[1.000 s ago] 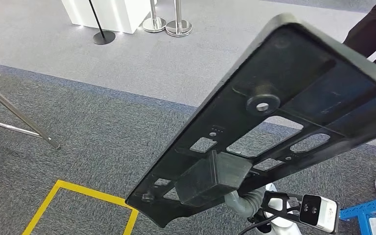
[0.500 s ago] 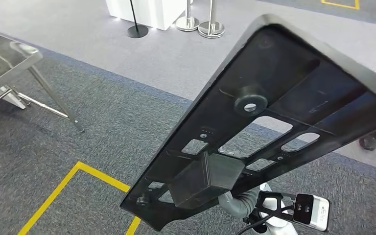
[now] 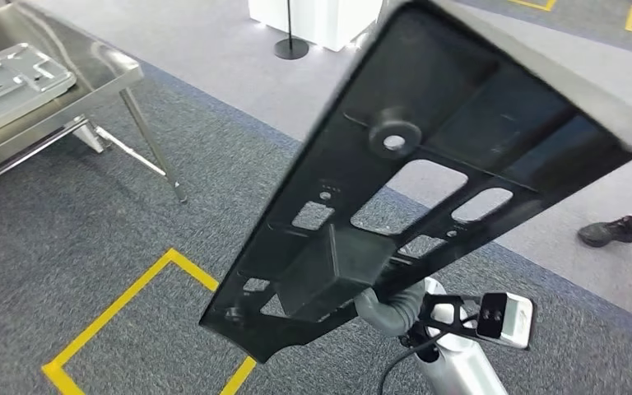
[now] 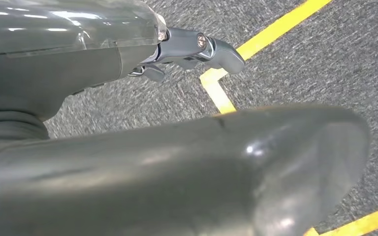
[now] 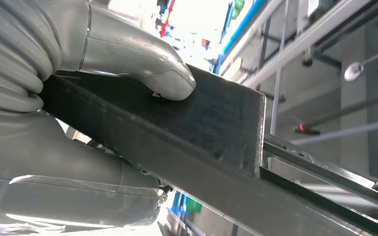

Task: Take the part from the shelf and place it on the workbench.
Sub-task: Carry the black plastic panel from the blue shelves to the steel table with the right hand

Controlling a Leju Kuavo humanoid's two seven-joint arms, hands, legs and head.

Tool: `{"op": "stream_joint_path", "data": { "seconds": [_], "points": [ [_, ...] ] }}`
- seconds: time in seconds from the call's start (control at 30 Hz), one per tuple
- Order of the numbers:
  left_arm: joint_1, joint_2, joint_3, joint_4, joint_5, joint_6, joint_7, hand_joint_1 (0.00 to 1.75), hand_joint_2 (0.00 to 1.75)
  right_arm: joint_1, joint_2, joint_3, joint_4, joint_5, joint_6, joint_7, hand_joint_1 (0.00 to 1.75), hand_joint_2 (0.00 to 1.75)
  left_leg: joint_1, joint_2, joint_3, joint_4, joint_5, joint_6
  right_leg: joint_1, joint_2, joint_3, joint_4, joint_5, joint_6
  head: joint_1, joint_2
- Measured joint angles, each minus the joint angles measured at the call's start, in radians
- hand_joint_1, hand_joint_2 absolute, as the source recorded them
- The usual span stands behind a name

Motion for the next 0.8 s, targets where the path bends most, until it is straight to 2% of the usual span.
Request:
{"op": "stream_joint_path", "data": {
  "seconds": [0.07, 0.1, 0.13, 0.2, 0.23, 0.27, 0.3, 0.33, 0.37, 0.4, 0.43, 0.47, 0.5, 0.57, 0.6, 0.67, 0.7, 0.73, 0.77, 0.8],
  "points": [
    [0.0, -0.002, 0.0, 0.0, -0.003, 0.0, -0.003, 0.0, 0.0, -0.036, 0.008, 0.016, 0.035, 0.0, 0.0, 0.001, 1.75, 1.75, 0.005, -0.02, -0.007, -0.002, 0.003, -0.014, 0.0, -0.025, 0.004, -0.011, 0.003, -0.007, 0.0, 0.0],
    [0.001, -0.004, 0.0, 0.0, -0.004, 0.001, -0.003, 0.0, 0.0, -0.05, 0.013, 0.023, 0.049, 0.0, 0.0, 0.0, 1.75, 1.75, 0.004, -0.008, -0.011, 0.005, -0.001, -0.019, -0.001, -0.039, 0.01, -0.019, 0.005, -0.013, 0.0, 0.0],
    [0.0, -0.005, 0.0, 0.0, -0.004, 0.001, -0.003, 0.0, 0.0, -0.062, 0.018, 0.029, 0.06, 0.0, 0.0, 0.0, 1.75, 1.75, 0.002, 0.018, -0.023, 0.029, -0.015, -0.023, -0.003, -0.055, 0.017, -0.028, 0.008, -0.019, 0.0, 0.0],
    [-0.005, -0.007, 0.0, 0.0, -0.004, 0.001, -0.003, 0.0, 0.0, -0.076, 0.024, 0.035, 0.079, 0.0, -0.001, 0.0, 1.75, 1.75, 0.0, 0.087, -0.076, 0.137, -0.07, -0.03, 0.0, -0.09, 0.026, -0.037, 0.007, -0.026, 0.0, 0.0],
    [-0.008, -0.008, 0.0, 0.0, -0.004, 0.001, -0.003, 0.0, 0.0, -0.079, 0.025, 0.036, 0.087, 0.0, -0.001, -0.001, 1.75, 1.75, 0.003, 0.105, -0.111, 0.204, -0.097, -0.034, 0.002, -0.108, 0.027, -0.037, 0.005, -0.028, 0.0, 0.0],
    [-0.007, -0.009, 0.0, 0.0, -0.004, 0.001, -0.003, 0.0, 0.0, -0.081, 0.025, 0.038, 0.094, 0.0, 0.0, 0.0, 1.75, 1.75, 0.005, 0.113, -0.138, 0.252, -0.11, -0.038, 0.003, -0.125, 0.028, -0.037, 0.003, -0.028, 0.0, 0.0],
    [-0.005, -0.01, 0.0, 0.0, -0.004, 0.0, -0.003, 0.0, 0.0, -0.083, 0.025, 0.04, 0.101, -0.001, 0.003, 0.0, 1.75, 1.75, 0.008, 0.118, -0.147, 0.267, -0.105, -0.041, 0.003, -0.141, 0.028, -0.036, 0.0, -0.028, 0.0, 0.0],
    [-0.003, -0.01, 0.0, 0.0, -0.004, 0.0, -0.004, 0.0, 0.0, -0.087, 0.025, 0.044, 0.106, -0.002, 0.008, 0.0, 1.75, 1.75, 0.011, 0.123, -0.136, 0.244, -0.083, -0.043, 0.003, -0.154, 0.029, -0.034, -0.004, -0.026, 0.0, 0.0],
    [-0.001, -0.01, 0.0, 0.0, -0.004, -0.001, -0.005, 0.0, 0.0, -0.093, 0.026, 0.051, 0.111, -0.004, 0.015, 0.0, 1.75, 1.75, 0.012, 0.133, -0.108, 0.186, -0.048, -0.044, 0.003, -0.167, 0.031, -0.031, -0.008, -0.024, 0.0, 0.0],
    [-0.001, -0.01, 0.0, 0.0, -0.005, -0.002, -0.007, 0.0, 0.0, -0.105, 0.027, 0.061, 0.118, -0.007, 0.024, 0.0, 1.75, 1.75, 0.011, 0.154, -0.072, 0.115, -0.02, -0.043, 0.004, -0.178, 0.032, -0.028, -0.012, -0.02, 0.0, 0.0],
    [-0.003, -0.01, 0.0, 0.0, -0.006, -0.003, -0.009, 0.0, 0.0, -0.121, 0.029, 0.074, 0.126, -0.01, 0.03, 0.0, 1.75, 1.75, 0.008, 0.172, -0.041, 0.055, 0.0, -0.038, 0.006, -0.187, 0.033, -0.024, -0.017, -0.016, 0.0, 0.0],
    [-0.005, -0.011, 0.0, 0.0, -0.008, -0.004, -0.012, 0.0, 0.0, -0.14, 0.033, 0.093, 0.137, -0.015, 0.032, 0.0, 1.75, 1.75, 0.004, 0.185, -0.022, 0.017, 0.01, -0.032, 0.009, -0.194, 0.034, -0.021, -0.02, -0.012, 0.0, 0.0],
    [-0.007, -0.011, 0.0, 0.0, -0.01, -0.005, -0.014, 0.0, 0.0, -0.16, 0.038, 0.117, 0.149, -0.022, 0.031, 0.0, 1.75, 1.75, -0.001, 0.19, -0.016, 0.001, 0.008, -0.025, 0.011, -0.201, 0.035, -0.019, -0.023, -0.007, 0.0, 0.0],
    [-0.008, -0.014, 0.0, 0.0, -0.015, -0.006, -0.017, 0.0, 0.0, -0.193, 0.048, 0.167, 0.169, -0.041, 0.023, 0.0, 1.75, 1.75, -0.002, 0.17, -0.016, -0.001, 0.009, -0.013, 0.014, -0.217, 0.038, -0.019, -0.027, 0.003, 0.0, 0.0],
    [-0.008, -0.015, 0.0, 0.0, -0.016, -0.006, -0.018, 0.0, 0.0, -0.207, 0.053, 0.189, 0.176, -0.051, 0.02, 0.001, 1.75, 1.75, -0.001, 0.159, -0.013, -0.004, 0.01, -0.008, 0.012, -0.212, 0.039, -0.013, -0.034, 0.009, 0.0, 0.0],
    [-0.012, -0.017, 0.0, 0.0, -0.018, -0.006, -0.018, 0.0, 0.0, -0.227, 0.059, 0.222, 0.185, -0.066, 0.015, 0.003, 1.75, 1.75, 0.004, 0.14, -0.008, -0.01, 0.014, 0.002, 0.007, -0.17, 0.016, 0.049, -0.073, 0.019, 0.0, 0.0],
    [-0.015, -0.017, 0.0, 0.0, -0.02, -0.006, -0.016, 0.0, 0.0, -0.233, 0.06, 0.237, 0.191, -0.073, 0.014, 0.005, 1.75, 1.75, 0.004, 0.129, -0.008, -0.011, 0.015, 0.005, 0.004, -0.14, -0.012, 0.111, -0.102, 0.021, 0.0, 0.0],
    [-0.017, -0.018, 0.0, 0.0, -0.022, -0.007, -0.014, 0.0, 0.0, -0.236, 0.06, 0.251, 0.197, -0.08, 0.013, 0.009, 1.75, 1.75, 0.004, 0.118, -0.008, -0.011, 0.015, 0.008, 0.003, -0.12, -0.049, 0.183, -0.132, 0.022, 0.0, 0.0],
    [-0.019, -0.019, 0.0, 0.0, -0.024, -0.008, -0.013, 0.0, 0.0, -0.237, 0.059, 0.267, 0.205, -0.087, 0.013, 0.014, 1.75, 1.75, 0.004, 0.105, -0.009, -0.01, 0.015, 0.009, 0.002, -0.111, -0.083, 0.243, -0.15, 0.022, 0.0, 0.0],
    [-0.018, -0.02, 0.0, 0.0, -0.027, -0.01, -0.011, 0.0, 0.0, -0.238, 0.059, 0.282, 0.213, -0.091, 0.013, 0.018, 1.75, 1.75, 0.003, 0.091, -0.009, -0.009, 0.015, 0.01, 0.002, -0.106, -0.104, 0.276, -0.151, 0.022, 0.0, 0.0]
  ]
}}
